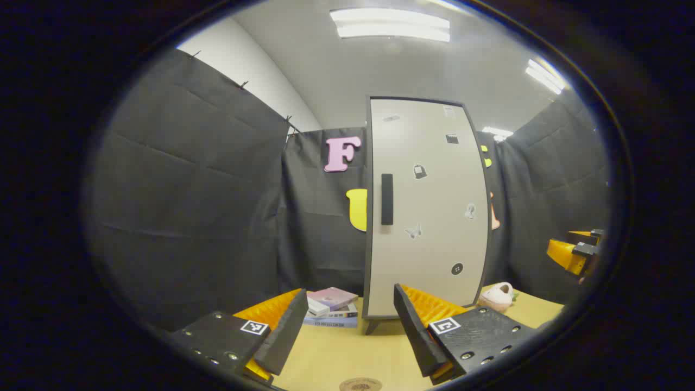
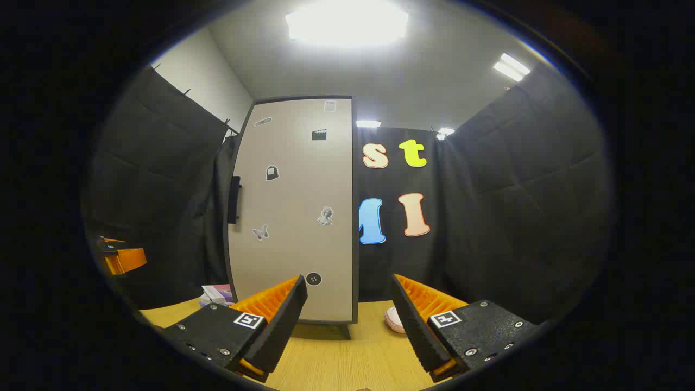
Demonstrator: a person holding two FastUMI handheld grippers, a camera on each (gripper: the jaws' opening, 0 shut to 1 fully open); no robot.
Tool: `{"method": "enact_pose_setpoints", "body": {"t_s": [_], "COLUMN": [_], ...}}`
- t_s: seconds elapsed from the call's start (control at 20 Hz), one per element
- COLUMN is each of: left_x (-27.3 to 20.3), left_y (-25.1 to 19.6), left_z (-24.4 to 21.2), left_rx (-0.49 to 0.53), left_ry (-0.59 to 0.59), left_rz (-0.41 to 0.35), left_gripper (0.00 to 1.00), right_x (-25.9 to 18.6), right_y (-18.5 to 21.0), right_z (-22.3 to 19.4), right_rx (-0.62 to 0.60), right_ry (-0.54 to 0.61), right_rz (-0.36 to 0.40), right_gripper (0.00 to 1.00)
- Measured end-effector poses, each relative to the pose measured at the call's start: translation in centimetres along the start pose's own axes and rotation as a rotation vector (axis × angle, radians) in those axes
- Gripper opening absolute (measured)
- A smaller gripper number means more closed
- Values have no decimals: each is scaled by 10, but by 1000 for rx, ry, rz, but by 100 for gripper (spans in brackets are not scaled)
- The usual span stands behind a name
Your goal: Open the cabinet door with the right hand, grasp the bottle in the cabinet with the left hand and place it on the coaster, then close the cabinet door with the right hand.
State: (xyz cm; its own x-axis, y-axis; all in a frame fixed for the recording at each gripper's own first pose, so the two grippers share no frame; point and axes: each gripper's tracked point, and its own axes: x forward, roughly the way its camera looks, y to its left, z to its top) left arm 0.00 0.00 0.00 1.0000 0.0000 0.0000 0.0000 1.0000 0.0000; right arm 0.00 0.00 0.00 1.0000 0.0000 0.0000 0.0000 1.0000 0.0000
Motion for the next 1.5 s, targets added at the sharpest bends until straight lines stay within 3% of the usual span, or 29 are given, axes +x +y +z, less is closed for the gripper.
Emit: {"method": "enact_pose_setpoints", "body": {"t_s": [0.85,1.15,1.5], "left_x": [-2,-11,-25], "left_y": [-2,17,74], "left_z": [10,12,15], "left_rx": [16,26,52], "left_ry": [-25,-30,-35], "left_rz": [-19,1,88], "left_gripper": [91,91,91], "right_x": [-2,19,65], "right_y": [7,35,97], "right_z": [-2,17,57], "right_rx": [32,55,81], "right_ry": [15,9,-31], "right_rz": [7,56,156], "right_gripper": [95,95,95]}}
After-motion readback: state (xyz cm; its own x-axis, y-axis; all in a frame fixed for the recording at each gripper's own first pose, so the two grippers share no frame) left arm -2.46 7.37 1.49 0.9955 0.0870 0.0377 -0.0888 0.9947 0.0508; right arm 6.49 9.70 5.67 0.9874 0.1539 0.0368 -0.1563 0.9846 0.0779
